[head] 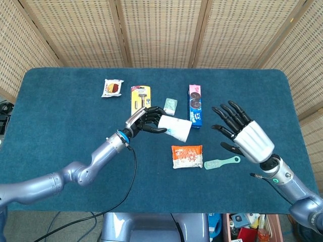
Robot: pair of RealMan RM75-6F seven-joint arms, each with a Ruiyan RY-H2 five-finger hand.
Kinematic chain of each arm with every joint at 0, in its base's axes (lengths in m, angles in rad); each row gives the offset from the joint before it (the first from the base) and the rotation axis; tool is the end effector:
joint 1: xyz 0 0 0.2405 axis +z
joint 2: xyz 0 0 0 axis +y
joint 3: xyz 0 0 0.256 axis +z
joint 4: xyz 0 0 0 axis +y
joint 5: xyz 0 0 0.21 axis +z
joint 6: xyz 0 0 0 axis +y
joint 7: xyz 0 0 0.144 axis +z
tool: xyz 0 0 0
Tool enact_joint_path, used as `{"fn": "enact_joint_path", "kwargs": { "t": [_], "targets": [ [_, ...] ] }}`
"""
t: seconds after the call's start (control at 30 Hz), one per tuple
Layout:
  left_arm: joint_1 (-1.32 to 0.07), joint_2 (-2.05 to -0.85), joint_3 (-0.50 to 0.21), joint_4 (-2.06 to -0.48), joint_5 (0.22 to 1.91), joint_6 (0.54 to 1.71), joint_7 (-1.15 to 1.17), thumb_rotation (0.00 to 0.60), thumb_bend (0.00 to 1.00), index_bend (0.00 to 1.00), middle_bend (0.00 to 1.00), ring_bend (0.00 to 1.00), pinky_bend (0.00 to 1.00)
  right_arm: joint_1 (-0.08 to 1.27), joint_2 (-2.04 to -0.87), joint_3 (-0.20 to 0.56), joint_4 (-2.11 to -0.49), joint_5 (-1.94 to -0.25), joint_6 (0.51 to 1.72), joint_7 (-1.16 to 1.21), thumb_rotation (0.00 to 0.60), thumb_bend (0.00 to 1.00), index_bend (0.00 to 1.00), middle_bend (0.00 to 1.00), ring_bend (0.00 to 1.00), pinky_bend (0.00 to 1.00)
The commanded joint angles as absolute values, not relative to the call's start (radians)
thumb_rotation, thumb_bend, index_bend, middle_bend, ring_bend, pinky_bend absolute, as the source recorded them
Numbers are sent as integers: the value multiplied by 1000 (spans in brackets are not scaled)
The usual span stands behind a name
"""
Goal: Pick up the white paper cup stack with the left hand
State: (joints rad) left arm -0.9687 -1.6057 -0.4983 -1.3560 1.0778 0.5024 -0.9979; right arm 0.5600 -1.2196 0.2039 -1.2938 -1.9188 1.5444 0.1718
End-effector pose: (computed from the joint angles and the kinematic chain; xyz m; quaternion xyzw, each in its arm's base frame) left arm -0.0278 0.4064 -0.0251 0.4019 0.7738 0.4895 0.0065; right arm -0.1732 -0.3174 0.1567 0.7181 -0.0684 0.5782 0.3812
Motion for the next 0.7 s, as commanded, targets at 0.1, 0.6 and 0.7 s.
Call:
{"fn": "enact_joint_path", "kwargs": {
  "t": [0.1,0.6,0.7],
  "targets": [
    [-978,-1619,-505,-1358,1064,500,-981,600,106,509,511,478,495,620,-1256,205,-1268,-1939,1513,163,600,164,400,102,0,37],
    [-962,-1645,-514,-1370,1046,491,-958,600,106,509,511,478,495,708,-1357,172,-1163,-1931,1505,162,600,269,454,126,0,39],
    [-962,-1653,-514,-1363,1047,484,-955,600,106,509,511,478,495,719,-1371,172,-1160,-1927,1515,154,600,298,467,137,0,49]
  ]
}}
